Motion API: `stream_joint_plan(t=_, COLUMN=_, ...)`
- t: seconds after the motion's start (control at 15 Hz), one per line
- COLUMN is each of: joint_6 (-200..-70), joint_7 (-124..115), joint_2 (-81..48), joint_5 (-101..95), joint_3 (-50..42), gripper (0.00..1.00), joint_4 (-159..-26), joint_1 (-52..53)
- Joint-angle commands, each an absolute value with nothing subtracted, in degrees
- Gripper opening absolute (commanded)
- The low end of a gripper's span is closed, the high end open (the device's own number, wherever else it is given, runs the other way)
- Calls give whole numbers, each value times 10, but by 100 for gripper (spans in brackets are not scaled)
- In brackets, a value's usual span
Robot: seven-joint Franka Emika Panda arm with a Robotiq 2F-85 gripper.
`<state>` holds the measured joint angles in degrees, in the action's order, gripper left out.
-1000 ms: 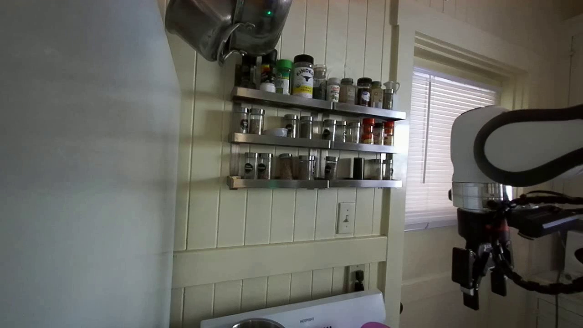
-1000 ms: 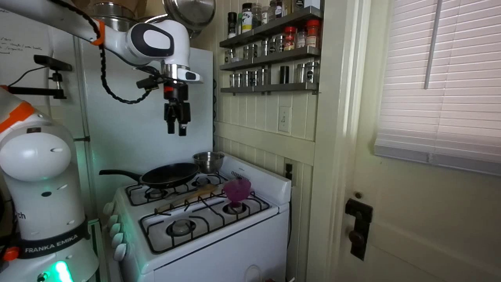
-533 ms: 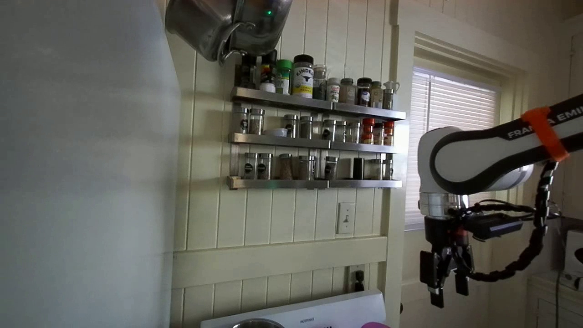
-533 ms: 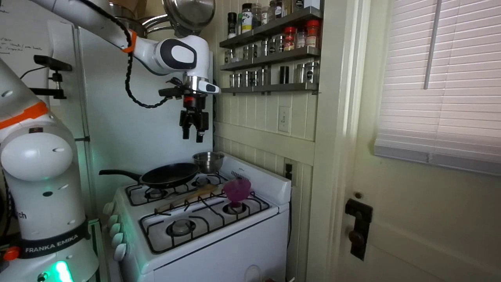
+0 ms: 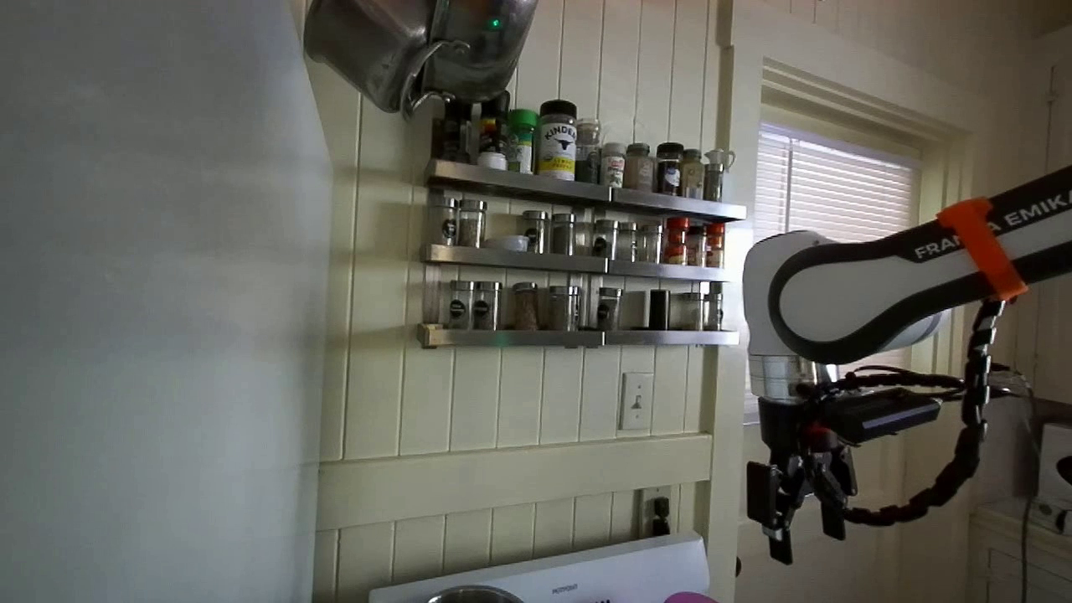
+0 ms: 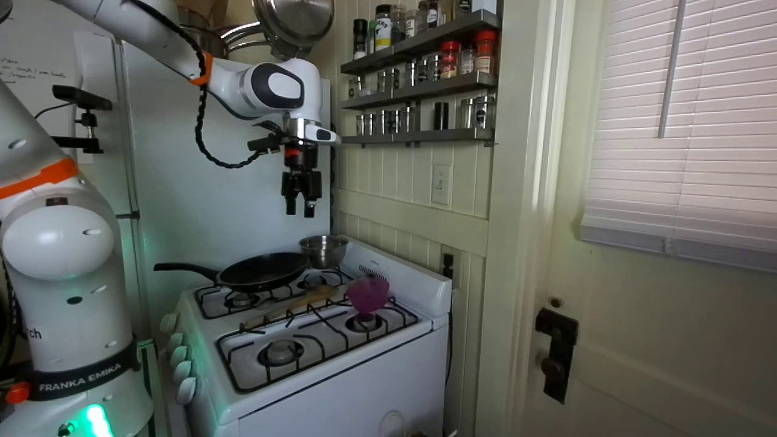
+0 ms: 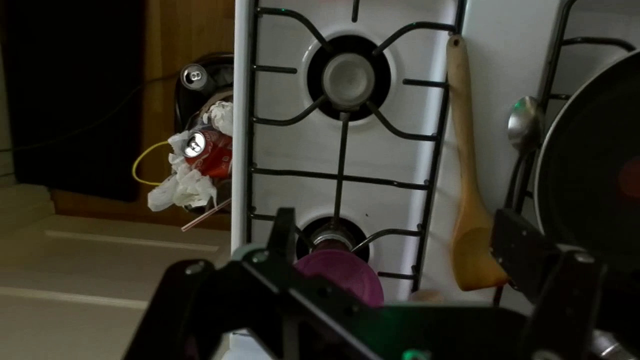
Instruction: Put the purple bowl on the pan then move the silver bowl to the right.
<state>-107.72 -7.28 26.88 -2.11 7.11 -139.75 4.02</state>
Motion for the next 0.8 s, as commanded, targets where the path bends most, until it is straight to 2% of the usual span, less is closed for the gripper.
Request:
stream_joint_plan(t=0.0, joint_6=-1105, joint_7=-188, joint_2=252, joint_5=-51, joint_3=104, gripper=100, joint_4=-1397, joint_1=21)
stream_joint_plan(t=0.73, joint_6=-1212, joint_7=-115, joint_2=132, joint_5=-81, joint_3=69, gripper=100, joint_4=-1374, joint_1=17)
